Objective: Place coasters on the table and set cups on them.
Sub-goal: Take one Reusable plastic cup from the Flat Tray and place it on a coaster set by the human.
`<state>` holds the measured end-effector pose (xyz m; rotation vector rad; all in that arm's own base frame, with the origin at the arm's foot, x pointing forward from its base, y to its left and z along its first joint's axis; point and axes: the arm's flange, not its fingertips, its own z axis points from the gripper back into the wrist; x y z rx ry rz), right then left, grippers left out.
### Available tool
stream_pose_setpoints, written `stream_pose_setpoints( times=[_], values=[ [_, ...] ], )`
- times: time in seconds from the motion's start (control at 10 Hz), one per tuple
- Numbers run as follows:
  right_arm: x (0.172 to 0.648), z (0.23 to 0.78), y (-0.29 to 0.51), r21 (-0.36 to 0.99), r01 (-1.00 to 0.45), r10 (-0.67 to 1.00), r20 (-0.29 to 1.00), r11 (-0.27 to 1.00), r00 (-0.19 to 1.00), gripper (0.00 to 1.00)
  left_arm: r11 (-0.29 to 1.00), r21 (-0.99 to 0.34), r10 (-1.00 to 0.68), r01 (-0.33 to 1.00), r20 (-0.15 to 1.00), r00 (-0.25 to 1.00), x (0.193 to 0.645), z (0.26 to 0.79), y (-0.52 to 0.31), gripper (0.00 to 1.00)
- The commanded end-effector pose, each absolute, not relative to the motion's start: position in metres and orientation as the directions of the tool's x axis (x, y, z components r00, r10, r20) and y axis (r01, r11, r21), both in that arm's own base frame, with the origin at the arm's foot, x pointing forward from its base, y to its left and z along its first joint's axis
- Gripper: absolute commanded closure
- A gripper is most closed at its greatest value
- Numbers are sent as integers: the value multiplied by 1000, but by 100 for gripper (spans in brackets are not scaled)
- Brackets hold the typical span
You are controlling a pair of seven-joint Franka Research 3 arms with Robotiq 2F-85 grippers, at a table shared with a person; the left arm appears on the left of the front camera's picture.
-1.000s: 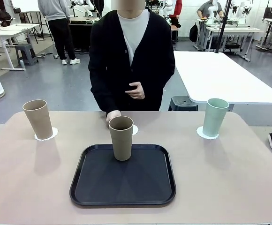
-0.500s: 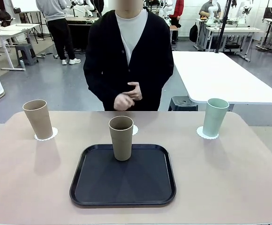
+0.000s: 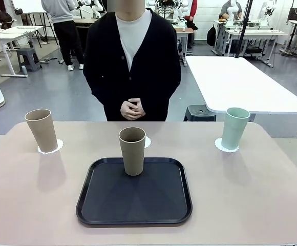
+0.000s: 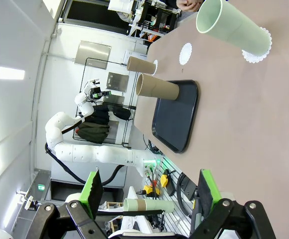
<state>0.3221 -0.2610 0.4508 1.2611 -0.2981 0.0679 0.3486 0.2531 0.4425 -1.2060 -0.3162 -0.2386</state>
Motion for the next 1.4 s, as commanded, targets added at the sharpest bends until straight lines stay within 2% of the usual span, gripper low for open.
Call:
stream_pose_setpoints(
  times=[0.0, 0.1, 0.3, 0.5, 0.7, 0.9, 1.0, 1.3],
  values=[
    [327, 476, -246, 872, -295, 0, 321, 392, 947, 0, 342, -871, -11, 352, 371, 928, 347, 446, 254, 0],
    [334, 517, -218, 766, -399, 189, 353, 504, 916, 0, 342, -871, -11, 352, 371, 928, 347, 446, 254, 0],
    [370, 602, -143, 564, -508, 385, 332, 651, 861, 0, 342, -871, -11, 352, 371, 928, 347, 446, 254, 0],
    [378, 631, -33, 361, -763, 634, 424, 536, 647, 0, 342, -871, -11, 352, 371, 928, 347, 446, 254, 0],
    [381, 618, 66, 177, -884, 753, 469, 432, 462, 0, 342, -871, -11, 352, 371, 928, 347, 446, 254, 0],
    [370, 572, 135, -7, -915, 814, 459, 404, 356, 0, 342, -871, -11, 352, 371, 928, 347, 446, 254, 0],
    [370, 544, 157, -45, -930, 840, 447, 364, 307, 0, 342, -871, -11, 352, 371, 928, 347, 446, 254, 0],
    [368, 500, 180, -2, -954, 835, 484, 300, 262, 0, 342, -871, -11, 352, 371, 928, 347, 446, 254, 0]
  ],
)
